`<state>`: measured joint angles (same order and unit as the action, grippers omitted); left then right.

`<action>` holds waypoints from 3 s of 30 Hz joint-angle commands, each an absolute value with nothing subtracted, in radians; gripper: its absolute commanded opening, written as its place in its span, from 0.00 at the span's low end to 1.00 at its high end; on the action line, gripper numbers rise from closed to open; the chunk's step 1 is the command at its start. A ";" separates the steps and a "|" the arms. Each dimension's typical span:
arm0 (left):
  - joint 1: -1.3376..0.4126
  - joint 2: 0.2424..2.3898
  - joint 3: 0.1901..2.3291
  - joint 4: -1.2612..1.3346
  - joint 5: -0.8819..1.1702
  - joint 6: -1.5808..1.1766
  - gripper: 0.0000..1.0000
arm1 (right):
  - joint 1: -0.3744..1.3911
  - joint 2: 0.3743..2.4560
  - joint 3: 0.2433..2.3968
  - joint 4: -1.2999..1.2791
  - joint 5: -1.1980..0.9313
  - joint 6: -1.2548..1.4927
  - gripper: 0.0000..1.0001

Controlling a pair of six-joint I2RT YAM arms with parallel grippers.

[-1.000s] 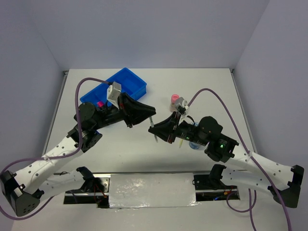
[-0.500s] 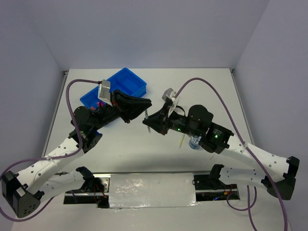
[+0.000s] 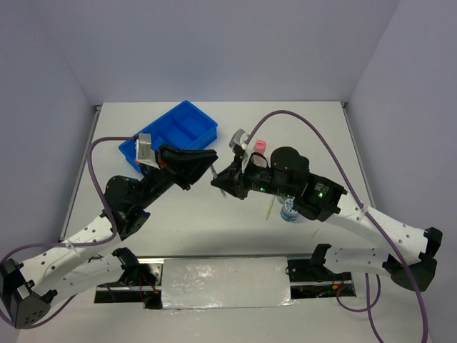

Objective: Sort the stationery into containers
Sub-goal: Close the pen cap on the pen, then place the pen in the storage box.

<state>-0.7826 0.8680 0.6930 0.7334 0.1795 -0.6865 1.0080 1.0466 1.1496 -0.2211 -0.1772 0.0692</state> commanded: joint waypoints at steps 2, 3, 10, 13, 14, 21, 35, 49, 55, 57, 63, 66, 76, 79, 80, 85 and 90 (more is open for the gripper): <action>-0.851 0.931 0.571 0.420 0.382 -0.718 0.00 | 0.986 1.041 1.400 0.279 -0.068 0.077 0.00; -0.854 0.933 0.557 0.426 0.380 -0.718 0.00 | 0.985 1.043 1.411 0.284 -0.052 0.086 0.00; -0.861 0.862 0.675 0.188 0.178 -0.664 0.07 | 0.983 1.094 1.370 0.216 -0.147 0.092 0.00; -0.861 0.847 0.771 0.092 0.068 -0.634 0.24 | 0.992 1.080 1.252 0.232 -0.228 0.118 0.00; -0.861 0.848 0.817 0.072 0.031 -0.615 0.30 | 0.994 1.075 1.229 0.233 -0.241 0.124 0.00; -0.859 0.865 0.888 0.028 0.020 -0.578 0.45 | 1.025 1.055 1.149 0.204 -0.227 0.138 0.00; -0.853 0.914 0.905 -0.064 -0.170 -0.571 0.00 | 1.025 1.060 1.108 0.111 -0.136 0.150 0.73; -0.221 1.478 1.252 -0.181 -0.380 -0.856 0.00 | 1.008 0.792 0.798 -0.195 0.436 0.337 1.00; -0.147 1.641 1.269 -0.089 -0.408 -0.885 0.05 | 1.006 0.709 0.750 -0.244 0.414 0.344 1.00; -0.137 1.661 1.249 -0.046 -0.434 -0.896 0.07 | 1.006 0.695 0.742 -0.239 0.396 0.342 1.00; -0.115 1.744 1.268 0.018 -0.423 -0.876 0.13 | 1.006 0.672 0.732 -0.244 0.354 0.342 1.00; -0.114 1.758 1.261 0.021 -0.417 -0.887 0.31 | 1.006 0.678 0.729 -0.236 0.351 0.341 1.00; -0.110 1.752 1.290 -0.110 -0.407 -0.933 0.87 | 1.006 0.790 0.796 -0.313 0.405 0.402 1.00; -0.112 1.662 1.324 -0.167 -0.381 -0.907 0.99 | 1.006 0.876 0.847 -0.450 0.535 0.525 1.00; -0.112 1.639 1.363 -0.201 -0.358 -0.897 0.99 | 1.006 0.903 0.856 -0.489 0.573 0.570 1.00; -0.133 1.409 1.361 -0.368 -0.256 -0.816 0.99 | 1.002 1.075 0.879 -0.739 0.765 0.912 1.00; -0.179 1.093 1.154 -0.386 -0.132 -0.701 0.99 | 0.892 1.176 0.766 -0.672 0.738 1.000 0.69</action>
